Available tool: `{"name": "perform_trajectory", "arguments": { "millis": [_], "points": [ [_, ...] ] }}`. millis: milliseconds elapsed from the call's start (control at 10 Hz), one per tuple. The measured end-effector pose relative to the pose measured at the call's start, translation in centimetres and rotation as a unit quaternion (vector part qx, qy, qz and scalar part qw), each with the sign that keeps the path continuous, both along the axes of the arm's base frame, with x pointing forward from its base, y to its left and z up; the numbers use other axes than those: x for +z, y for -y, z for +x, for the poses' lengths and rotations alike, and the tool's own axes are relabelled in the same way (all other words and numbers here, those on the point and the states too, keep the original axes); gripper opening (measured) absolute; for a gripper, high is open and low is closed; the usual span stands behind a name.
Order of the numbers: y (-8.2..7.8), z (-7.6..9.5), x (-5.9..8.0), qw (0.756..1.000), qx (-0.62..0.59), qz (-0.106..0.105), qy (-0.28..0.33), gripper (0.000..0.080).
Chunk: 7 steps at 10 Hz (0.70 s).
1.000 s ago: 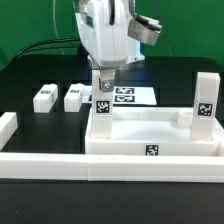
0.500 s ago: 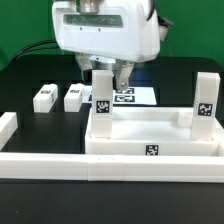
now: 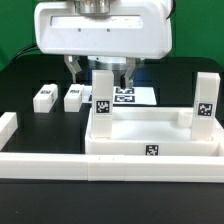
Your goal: Assemble desk
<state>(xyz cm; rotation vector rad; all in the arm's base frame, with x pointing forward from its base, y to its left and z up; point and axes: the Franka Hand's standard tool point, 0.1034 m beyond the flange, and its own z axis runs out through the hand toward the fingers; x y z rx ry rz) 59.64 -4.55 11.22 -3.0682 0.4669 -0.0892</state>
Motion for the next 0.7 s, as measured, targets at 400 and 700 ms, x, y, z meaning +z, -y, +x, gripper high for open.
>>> {"name": "perform_trajectory", "arguments": {
  "millis": [400, 700],
  "points": [
    [0.29, -0.12, -0.13, 0.987, 0.160, -0.014, 0.001, 0.0649],
    [0.26, -0.13, -0.15, 0.987, 0.159, -0.014, 0.001, 0.0392]
  ]
}}
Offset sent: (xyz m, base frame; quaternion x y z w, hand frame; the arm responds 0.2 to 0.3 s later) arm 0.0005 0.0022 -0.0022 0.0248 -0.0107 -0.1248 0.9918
